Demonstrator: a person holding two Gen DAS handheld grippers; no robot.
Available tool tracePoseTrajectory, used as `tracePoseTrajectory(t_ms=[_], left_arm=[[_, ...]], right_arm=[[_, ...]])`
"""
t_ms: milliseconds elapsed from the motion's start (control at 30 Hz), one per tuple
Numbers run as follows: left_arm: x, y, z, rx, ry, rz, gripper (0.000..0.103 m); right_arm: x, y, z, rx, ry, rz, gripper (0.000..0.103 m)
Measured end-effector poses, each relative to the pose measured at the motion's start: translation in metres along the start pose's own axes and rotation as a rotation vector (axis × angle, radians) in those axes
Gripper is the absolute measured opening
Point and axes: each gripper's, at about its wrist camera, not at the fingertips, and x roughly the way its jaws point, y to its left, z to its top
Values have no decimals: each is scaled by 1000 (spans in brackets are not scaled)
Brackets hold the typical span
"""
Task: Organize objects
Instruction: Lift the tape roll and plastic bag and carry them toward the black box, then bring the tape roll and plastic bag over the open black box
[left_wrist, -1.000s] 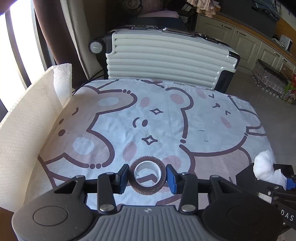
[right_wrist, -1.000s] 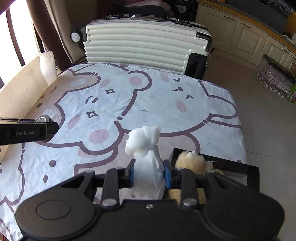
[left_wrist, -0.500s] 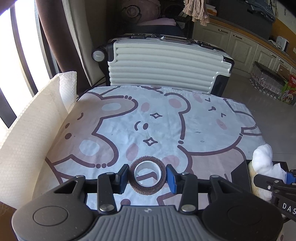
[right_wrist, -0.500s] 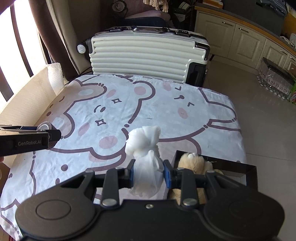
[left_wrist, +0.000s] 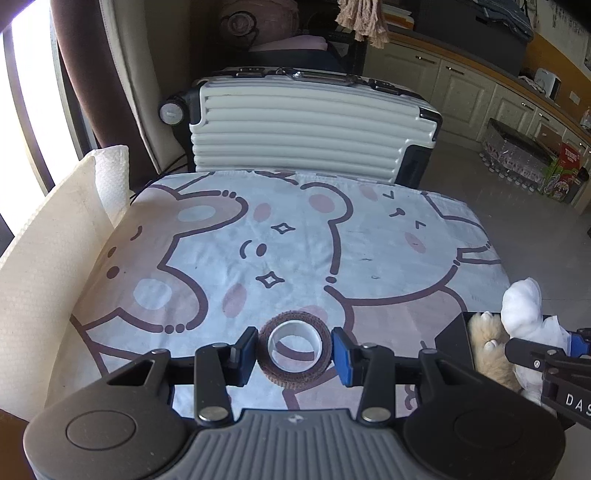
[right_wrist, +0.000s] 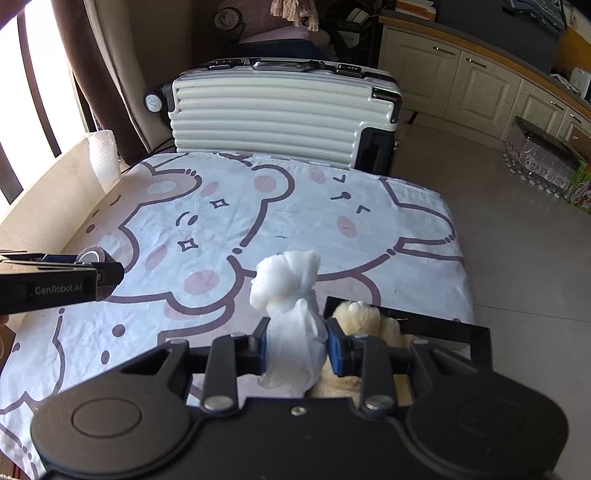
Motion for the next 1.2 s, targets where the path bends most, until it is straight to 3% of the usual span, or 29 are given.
tracePoseTrajectory(t_ms=[633, 1000, 1200], left_arm=[[-8, -73, -6, 94, -7, -108, 44], [-11, -102, -10, 133, 2, -155, 44], [-15, -117, -12, 149, 16, -217, 44]], right_arm=[[-26, -69, -21, 89, -10, -109, 32], [-38, -93, -32, 123, -22, -160, 32], [-42, -104, -37, 142, -26, -175, 32]])
